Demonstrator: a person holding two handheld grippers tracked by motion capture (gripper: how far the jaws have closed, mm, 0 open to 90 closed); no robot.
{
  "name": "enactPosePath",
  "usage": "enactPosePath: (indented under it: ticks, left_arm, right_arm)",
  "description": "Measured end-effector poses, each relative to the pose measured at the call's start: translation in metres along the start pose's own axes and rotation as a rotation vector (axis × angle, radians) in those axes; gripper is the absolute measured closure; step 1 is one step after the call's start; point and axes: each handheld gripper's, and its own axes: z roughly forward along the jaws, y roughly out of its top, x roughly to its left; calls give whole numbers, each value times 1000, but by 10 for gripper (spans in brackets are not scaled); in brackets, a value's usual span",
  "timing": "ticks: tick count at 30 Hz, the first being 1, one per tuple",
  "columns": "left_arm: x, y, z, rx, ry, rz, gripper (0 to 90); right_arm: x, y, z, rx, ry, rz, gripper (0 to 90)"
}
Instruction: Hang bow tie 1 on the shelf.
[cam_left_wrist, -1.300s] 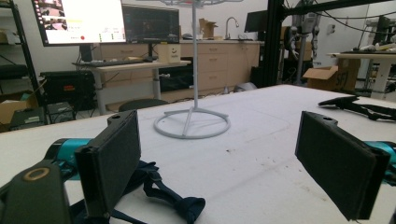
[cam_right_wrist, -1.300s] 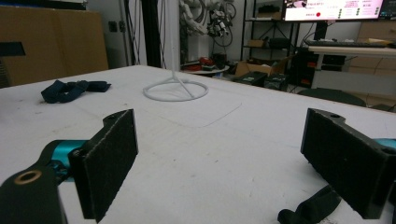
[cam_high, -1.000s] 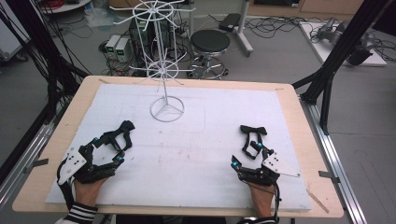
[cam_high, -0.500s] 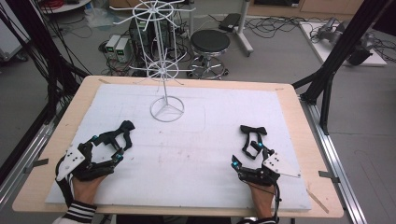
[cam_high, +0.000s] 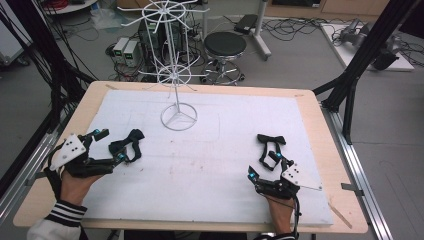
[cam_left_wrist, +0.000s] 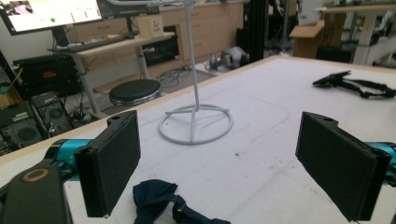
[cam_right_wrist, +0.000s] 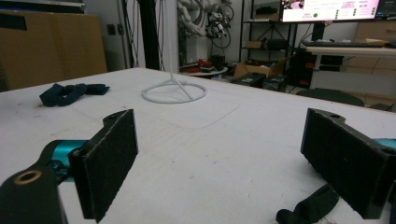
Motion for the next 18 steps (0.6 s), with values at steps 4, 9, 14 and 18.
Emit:
enactPosePath:
  ticks: [4, 9, 14, 18]
  left_arm:
    - [10, 10, 3, 67, -17, 25, 144]
    - [24, 15, 11, 161, -4, 55, 146]
    - [38, 15, 20, 252, -13, 68, 146]
    - [46, 16, 24, 289, -25, 48, 146]
  right_arm:
    - [0, 0, 0, 1, 3, -2, 103]
    - [1, 0, 0, 4, 1, 2, 103]
    - [1, 0, 0, 3, 3, -1, 103]
    - [1, 0, 0, 4, 0, 2, 103]
